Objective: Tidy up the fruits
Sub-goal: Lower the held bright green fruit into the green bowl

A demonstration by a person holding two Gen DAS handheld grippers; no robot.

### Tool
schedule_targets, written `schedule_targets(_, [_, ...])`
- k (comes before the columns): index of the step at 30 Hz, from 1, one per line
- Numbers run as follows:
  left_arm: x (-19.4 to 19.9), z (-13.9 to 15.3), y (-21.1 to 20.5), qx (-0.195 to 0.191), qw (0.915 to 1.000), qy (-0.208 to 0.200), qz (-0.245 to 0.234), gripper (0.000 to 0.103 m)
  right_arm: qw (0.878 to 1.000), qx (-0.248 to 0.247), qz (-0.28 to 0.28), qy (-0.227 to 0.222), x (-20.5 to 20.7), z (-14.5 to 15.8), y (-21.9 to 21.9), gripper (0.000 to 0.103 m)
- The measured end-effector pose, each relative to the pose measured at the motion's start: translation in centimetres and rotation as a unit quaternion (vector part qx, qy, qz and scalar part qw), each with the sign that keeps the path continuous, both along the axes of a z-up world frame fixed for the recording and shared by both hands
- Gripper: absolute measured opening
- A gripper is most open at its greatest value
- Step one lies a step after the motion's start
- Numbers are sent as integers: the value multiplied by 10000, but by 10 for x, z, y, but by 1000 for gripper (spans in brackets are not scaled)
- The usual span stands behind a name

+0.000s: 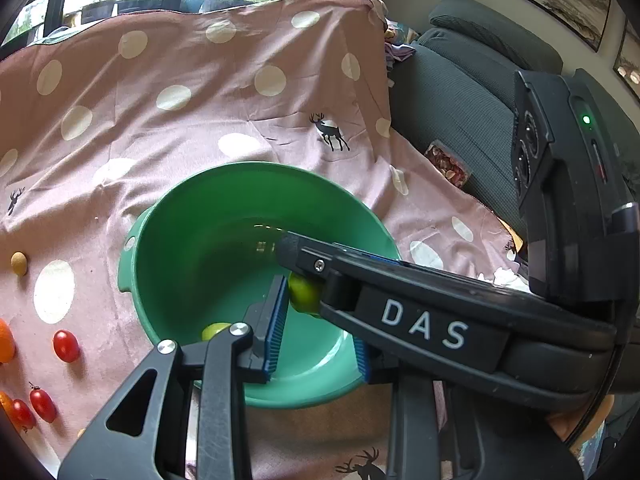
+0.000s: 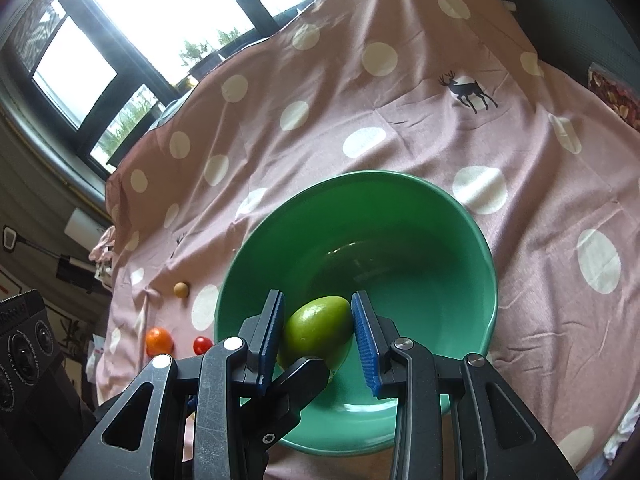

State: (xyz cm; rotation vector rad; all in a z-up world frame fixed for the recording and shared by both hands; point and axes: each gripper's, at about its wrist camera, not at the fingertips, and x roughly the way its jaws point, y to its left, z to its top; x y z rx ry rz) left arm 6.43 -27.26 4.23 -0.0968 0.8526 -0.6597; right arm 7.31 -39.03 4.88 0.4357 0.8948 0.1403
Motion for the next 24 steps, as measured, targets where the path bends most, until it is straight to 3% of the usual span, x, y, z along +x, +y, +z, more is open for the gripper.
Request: schedule_targets(24, [4, -10, 1, -81, 9998, 175, -8, 29, 9997, -147, -14, 185, 5, -6, 3, 37])
